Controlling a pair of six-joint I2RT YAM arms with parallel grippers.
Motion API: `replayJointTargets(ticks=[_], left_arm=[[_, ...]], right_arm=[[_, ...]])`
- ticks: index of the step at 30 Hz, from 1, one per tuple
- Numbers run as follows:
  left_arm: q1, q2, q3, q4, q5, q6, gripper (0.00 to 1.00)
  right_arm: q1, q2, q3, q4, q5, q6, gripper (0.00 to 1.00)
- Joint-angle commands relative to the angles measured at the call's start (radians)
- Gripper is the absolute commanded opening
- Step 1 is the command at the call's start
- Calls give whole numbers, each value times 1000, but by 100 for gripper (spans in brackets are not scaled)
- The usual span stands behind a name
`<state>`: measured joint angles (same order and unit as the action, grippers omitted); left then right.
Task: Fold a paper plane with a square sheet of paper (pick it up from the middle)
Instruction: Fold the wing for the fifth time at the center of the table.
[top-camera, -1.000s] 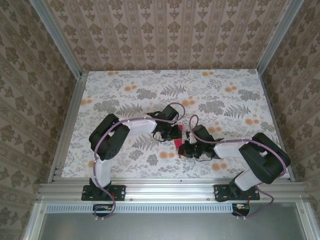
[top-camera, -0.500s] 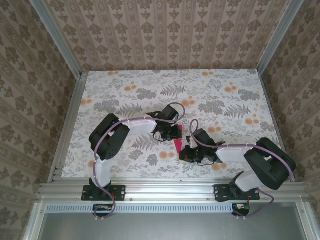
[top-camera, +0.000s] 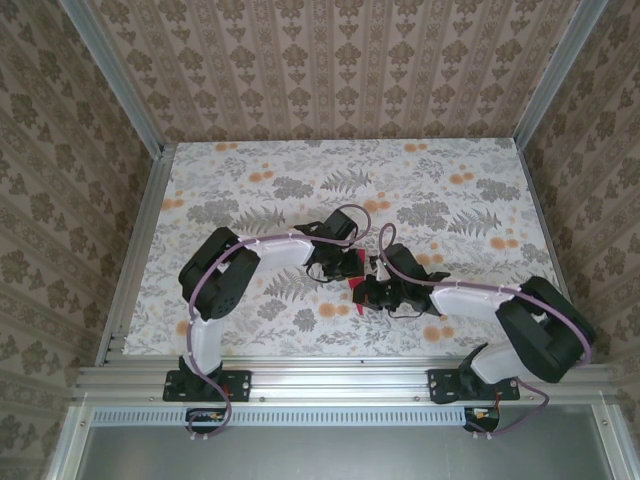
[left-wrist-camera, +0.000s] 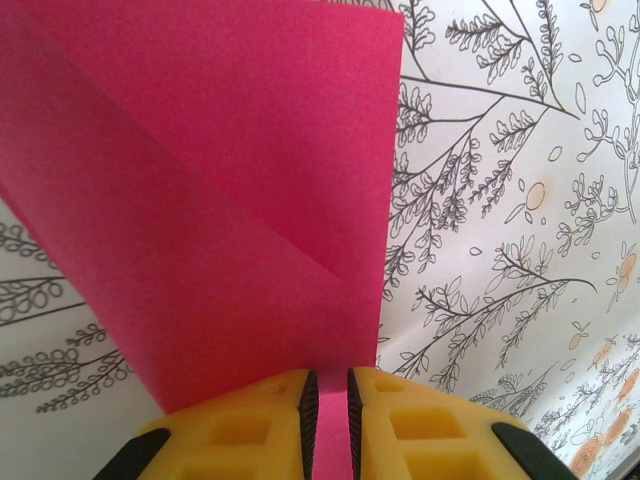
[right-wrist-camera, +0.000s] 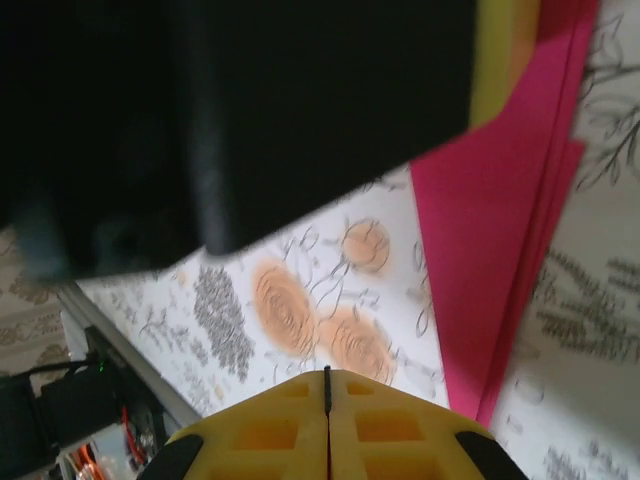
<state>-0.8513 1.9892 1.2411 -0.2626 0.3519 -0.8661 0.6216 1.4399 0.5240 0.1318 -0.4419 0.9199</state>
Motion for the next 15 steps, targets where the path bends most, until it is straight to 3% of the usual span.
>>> replayJointTargets(ticks=[1,8,15], left_arm=[[-3,37,15,-43,-39,22,20],[-5,31,15,-43,-39,26,20],[-5,-15,30,-50,-36,47,23]], right_arm=[[-20,62,14,56,27,23,8],[-34,173,-9,71,0,-1,8],[-35,233,-32,-41,-4,-88,5]])
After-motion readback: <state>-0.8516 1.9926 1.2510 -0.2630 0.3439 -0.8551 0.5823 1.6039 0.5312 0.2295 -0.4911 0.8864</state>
